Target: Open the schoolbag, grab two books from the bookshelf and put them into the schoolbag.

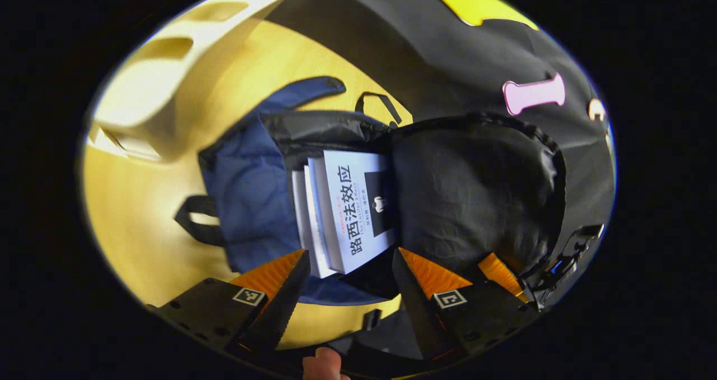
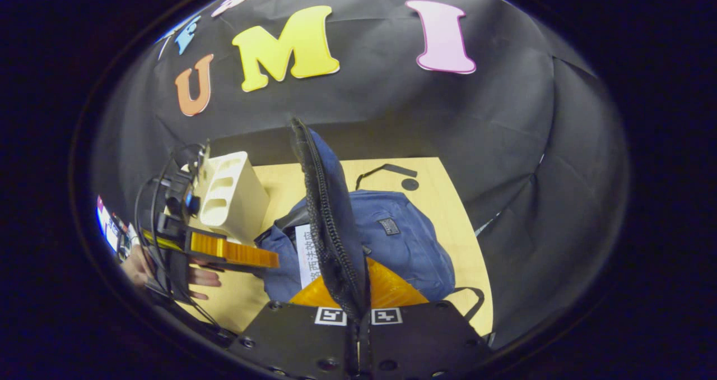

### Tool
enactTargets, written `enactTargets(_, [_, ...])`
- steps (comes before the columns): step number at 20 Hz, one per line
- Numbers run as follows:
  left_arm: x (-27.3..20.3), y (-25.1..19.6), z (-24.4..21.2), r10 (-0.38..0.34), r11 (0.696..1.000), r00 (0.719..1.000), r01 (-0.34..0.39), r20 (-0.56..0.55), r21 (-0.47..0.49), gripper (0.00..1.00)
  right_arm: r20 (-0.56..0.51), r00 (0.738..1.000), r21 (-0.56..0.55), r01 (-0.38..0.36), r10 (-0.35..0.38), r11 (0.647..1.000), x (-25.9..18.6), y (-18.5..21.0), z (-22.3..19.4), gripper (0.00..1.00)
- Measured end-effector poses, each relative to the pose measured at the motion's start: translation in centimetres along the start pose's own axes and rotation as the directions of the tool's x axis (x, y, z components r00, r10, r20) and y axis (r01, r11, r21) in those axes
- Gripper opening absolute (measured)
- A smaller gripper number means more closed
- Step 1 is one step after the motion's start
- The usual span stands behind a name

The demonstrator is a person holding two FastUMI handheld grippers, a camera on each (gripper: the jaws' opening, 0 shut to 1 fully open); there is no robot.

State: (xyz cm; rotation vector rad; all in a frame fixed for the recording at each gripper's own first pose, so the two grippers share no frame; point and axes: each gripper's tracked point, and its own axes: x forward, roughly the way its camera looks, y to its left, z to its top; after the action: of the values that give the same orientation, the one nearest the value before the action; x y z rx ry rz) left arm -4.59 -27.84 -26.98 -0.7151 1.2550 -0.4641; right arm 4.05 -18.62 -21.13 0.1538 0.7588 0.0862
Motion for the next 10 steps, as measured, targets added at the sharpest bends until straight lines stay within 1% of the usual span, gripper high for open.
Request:
enactTargets(2, [-2.7,0.2,1.1,0.042,0.998,0.998,-0.044,0.048,0.048,0.93,0.004,1.0,-0.023,0.006,-0.006,1.0,0.1,1.0,-0.4,0.01])
enactTargets(4, [-5.7,0.9,2.4,0.097,0.99,0.99,-0.107,0.106,0.094,0.93,0.011,1.0,-0.052,0.013,-0.012,0.999,0.2,2.2,-0.7,0.01])
enactTargets(5, [-7.1,1.5,3.1,0.127,0.982,0.982,-0.145,0.143,0.121,0.93,0.01,1.0,-0.062,0.015,-0.014,0.998,0.4,2.8,-1.1,0.02])
enactTargets(7, [-9.8,2.7,4.3,0.19,0.956,0.957,-0.231,0.219,0.181,0.93,0.005,1.0,-0.071,0.017,-0.016,0.997,0.7,4.0,-1.9,0.01])
enactTargets(8, [-10.8,3.1,4.8,0.208,0.944,0.946,-0.261,0.249,0.204,0.93,0.004,1.0,-0.073,0.017,-0.017,0.997,0.9,4.7,-2.2,0.01])
enactTargets(10, [-12.9,3.5,5.5,0.233,0.928,0.928,-0.301,0.29,0.218,0.94,0.003,1.0,-0.084,0.028,-0.028,0.996,1.2,5.7,-2.8,0.02])
